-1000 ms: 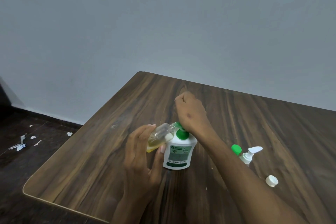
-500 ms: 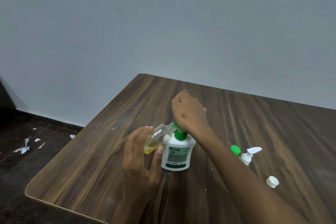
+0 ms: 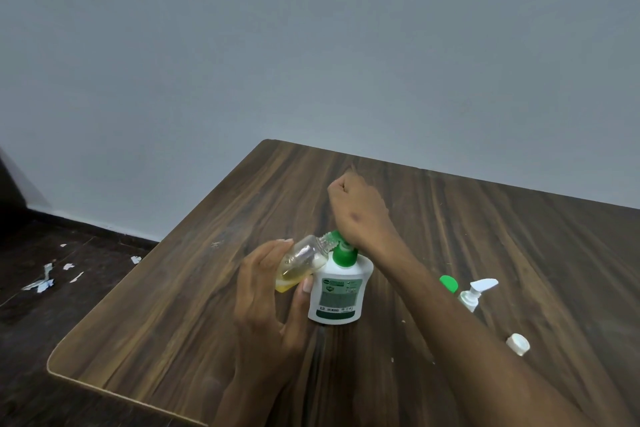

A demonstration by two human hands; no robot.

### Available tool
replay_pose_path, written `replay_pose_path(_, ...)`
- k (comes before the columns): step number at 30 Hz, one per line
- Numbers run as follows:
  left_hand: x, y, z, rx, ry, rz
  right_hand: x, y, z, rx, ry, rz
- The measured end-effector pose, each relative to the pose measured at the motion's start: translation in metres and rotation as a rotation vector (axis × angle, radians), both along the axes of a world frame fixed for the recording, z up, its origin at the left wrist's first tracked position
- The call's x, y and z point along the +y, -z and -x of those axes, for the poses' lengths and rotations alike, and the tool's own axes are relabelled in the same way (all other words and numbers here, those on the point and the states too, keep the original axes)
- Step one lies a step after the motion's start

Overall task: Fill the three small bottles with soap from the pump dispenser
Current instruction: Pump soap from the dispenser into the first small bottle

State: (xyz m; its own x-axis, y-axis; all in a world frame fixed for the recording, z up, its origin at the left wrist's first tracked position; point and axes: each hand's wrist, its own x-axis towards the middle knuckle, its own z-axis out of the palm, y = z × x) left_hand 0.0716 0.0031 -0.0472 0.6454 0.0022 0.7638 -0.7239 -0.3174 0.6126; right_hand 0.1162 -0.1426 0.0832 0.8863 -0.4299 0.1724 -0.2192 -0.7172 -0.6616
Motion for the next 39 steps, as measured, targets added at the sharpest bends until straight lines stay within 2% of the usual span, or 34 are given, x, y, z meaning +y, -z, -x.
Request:
replay_pose_path(3, 0.0001, -0.0004, -0.0004, 0.010, -0.008, -0.001, -0.0002, 0.0002, -0.0009, 0.043, 0.022, 0.036)
replay_pose_path(6, 0.0002, -0.0025, 0.0007, -0.008, 0.000, 0.020, -0.0005, -0.0016, -0.0027, 0.005, 0.001, 0.078)
replay_pose_path(18, 0.0002, 0.0023, -0.0015, 0.016, -0.004, -0.007, 0.0007, 0.0026, -0.0029, 0.039, 0.035, 0.083)
replay_pose_path(23, 0.0010, 0.0015, -0.0013, 0.019, 0.003, -0.002, 0.0017, -0.0014, -0.0003, -0.019, 0.019, 0.076)
replay_pose_path(34, -0.0003, 0.0021, -0.0014, 0.008, -0.005, 0.001, 0.0019, -0.0021, 0.0003, 0.041, 0.037, 0.054)
replay_pose_path(39, 0.0014, 0.0009, -0.0013, -0.004, 0.002, 0.007, 0.0028, -0.0031, 0.0004, -0.002, 0.023, 0.076)
